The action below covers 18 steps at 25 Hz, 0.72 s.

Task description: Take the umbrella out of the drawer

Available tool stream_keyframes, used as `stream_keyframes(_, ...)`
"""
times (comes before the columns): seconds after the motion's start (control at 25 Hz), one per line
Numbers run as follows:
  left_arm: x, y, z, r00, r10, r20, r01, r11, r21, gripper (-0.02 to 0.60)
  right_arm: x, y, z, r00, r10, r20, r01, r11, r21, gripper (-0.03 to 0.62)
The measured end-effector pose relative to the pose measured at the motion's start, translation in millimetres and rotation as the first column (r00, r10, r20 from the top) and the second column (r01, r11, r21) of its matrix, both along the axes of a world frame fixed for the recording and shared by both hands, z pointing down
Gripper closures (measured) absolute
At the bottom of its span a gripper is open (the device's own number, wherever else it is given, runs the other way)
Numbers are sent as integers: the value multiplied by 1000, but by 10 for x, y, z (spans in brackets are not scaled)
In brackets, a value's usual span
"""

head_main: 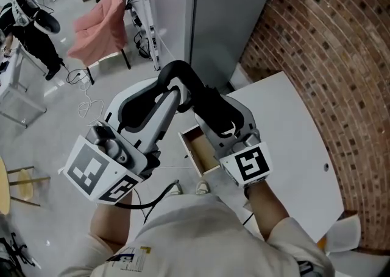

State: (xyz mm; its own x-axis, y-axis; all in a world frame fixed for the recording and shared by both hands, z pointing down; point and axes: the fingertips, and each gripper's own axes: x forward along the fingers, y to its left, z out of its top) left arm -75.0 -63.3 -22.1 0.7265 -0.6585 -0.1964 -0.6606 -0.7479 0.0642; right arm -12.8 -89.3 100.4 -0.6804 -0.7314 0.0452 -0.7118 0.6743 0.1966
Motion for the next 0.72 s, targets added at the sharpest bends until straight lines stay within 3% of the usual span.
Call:
stream_keyframes(0.36, 3, 130, 297, 999, 35, -23, -35, 999, -7, 503, -77, 155, 344, 998, -27, 50, 30, 998, -50, 359)
stream_keyframes(0.72, 7, 225, 597, 999, 37, -34, -39, 997, -67, 505, -46, 288, 669, 999, -38, -3, 37, 995, -91, 359)
